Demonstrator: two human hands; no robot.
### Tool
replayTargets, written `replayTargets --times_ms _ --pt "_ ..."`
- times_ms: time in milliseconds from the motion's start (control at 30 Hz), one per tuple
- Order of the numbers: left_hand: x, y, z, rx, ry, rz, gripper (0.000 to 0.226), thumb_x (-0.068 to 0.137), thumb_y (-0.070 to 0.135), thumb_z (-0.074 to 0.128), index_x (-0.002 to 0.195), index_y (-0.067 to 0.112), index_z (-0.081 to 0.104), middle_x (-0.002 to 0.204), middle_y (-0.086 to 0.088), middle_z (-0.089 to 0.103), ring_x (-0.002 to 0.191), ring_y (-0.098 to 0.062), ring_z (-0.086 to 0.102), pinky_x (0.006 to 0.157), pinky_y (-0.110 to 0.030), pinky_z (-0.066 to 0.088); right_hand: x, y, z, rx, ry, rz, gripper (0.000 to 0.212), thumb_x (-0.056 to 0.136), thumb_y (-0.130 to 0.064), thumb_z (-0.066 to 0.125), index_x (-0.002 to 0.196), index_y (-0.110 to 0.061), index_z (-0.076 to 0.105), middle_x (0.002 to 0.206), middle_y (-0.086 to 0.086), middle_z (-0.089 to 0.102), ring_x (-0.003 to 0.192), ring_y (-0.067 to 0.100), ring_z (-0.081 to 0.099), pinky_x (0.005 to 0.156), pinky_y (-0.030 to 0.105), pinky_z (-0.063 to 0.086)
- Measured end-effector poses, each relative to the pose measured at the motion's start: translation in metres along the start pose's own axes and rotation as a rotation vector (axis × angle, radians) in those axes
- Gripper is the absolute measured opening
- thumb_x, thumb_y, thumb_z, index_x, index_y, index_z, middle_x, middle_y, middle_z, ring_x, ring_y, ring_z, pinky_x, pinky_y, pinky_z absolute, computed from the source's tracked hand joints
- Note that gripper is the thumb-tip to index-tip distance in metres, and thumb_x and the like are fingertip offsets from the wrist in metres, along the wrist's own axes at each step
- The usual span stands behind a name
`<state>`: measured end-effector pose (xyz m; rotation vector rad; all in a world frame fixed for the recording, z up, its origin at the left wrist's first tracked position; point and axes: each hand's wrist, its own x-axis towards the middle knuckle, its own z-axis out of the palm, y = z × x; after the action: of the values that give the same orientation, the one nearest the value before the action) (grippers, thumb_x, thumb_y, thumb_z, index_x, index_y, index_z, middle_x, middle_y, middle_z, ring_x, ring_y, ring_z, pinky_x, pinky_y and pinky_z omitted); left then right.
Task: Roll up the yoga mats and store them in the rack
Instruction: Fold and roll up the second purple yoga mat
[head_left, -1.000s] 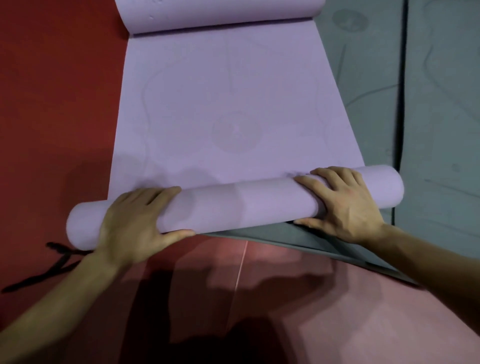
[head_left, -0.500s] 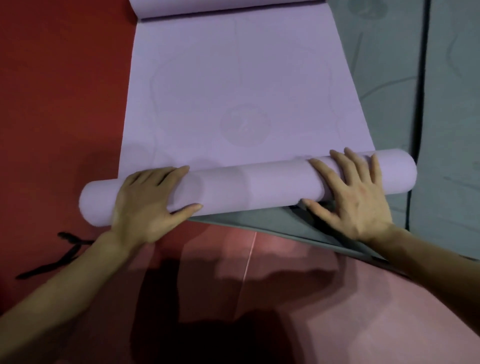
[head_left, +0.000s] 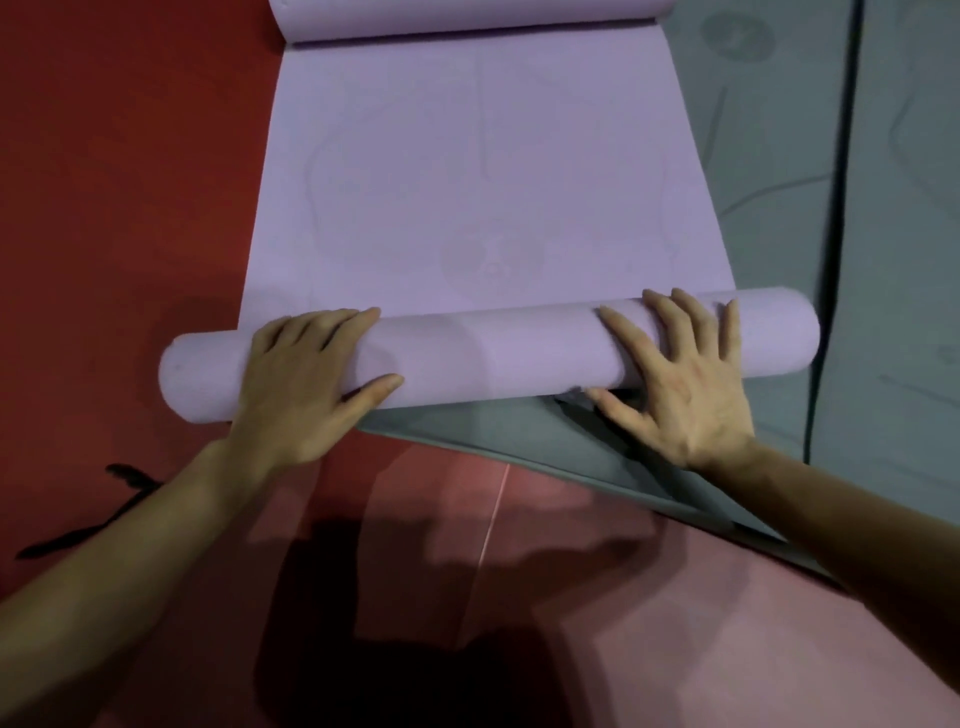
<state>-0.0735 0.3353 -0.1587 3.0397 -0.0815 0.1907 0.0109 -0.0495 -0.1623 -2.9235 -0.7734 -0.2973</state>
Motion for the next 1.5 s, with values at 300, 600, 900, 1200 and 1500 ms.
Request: replayTargets --times_ms 300,600,900,1200,1500 --pt "0.004 0.005 0.008 0.003 0.048 0.013 0.079 0.090 0.073 0.046 0.154 0.027 0.040 0.158 -0.002 0.043 0.147 -0.028 0.037 0.121 -0.055 0.022 0.042 0.008 -0.002 -0.042 -0.135 0.035 0.083 0.090 -0.084 0.023 0.156 -0.036 0.038 0.148 0.017 0.049 0.140 0.041 0.038 0.119 0.069 0.014" --pt "0.048 -0.019 0.009 0.063 0.028 0.093 0.103 0.072 0.092 0.053 0.149 0.023 0.048 0.135 -0.006 0.064 0.120 -0.030 0.061 0.102 -0.047 0.044 0.056 0.017 0.002 -0.067 -0.133 -0.003 0.107 0.069 -0.097 0.044 0.156 -0.034 0.037 0.149 0.022 0.045 0.140 0.043 0.037 0.118 0.071 0.014" --pt "0.045 -0.011 -0.004 0.087 -0.002 0.129 0.096 0.075 0.091 0.044 0.135 0.017 0.060 0.105 -0.011 0.071 0.093 -0.036 0.065 0.081 -0.047 0.050 0.056 0.023 -0.007 -0.094 -0.176 -0.052 0.101 0.075 -0.097 0.032 0.152 -0.032 0.042 0.133 0.014 0.055 0.123 0.040 0.049 0.116 0.061 0.026" --pt "-0.031 0.002 -0.017 0.000 -0.095 0.076 0.098 0.069 0.092 0.049 0.137 0.022 0.061 0.120 -0.001 0.071 0.103 -0.030 0.067 0.087 -0.044 0.052 -0.024 -0.009 -0.022 -0.008 -0.095 -0.062 0.095 0.078 -0.090 0.048 0.150 -0.028 0.052 0.134 0.020 0.056 0.122 0.044 0.052 0.117 0.062 0.028" --pt "-0.040 0.013 -0.008 -0.003 0.034 0.106 0.089 0.085 0.076 0.054 0.155 0.023 0.042 0.152 -0.010 0.051 0.136 -0.033 0.050 0.114 -0.050 0.034 0.009 0.005 -0.015 -0.044 -0.200 -0.099 0.093 0.082 -0.094 0.032 0.147 -0.030 0.053 0.126 0.013 0.064 0.112 0.039 0.060 0.107 0.053 0.039"
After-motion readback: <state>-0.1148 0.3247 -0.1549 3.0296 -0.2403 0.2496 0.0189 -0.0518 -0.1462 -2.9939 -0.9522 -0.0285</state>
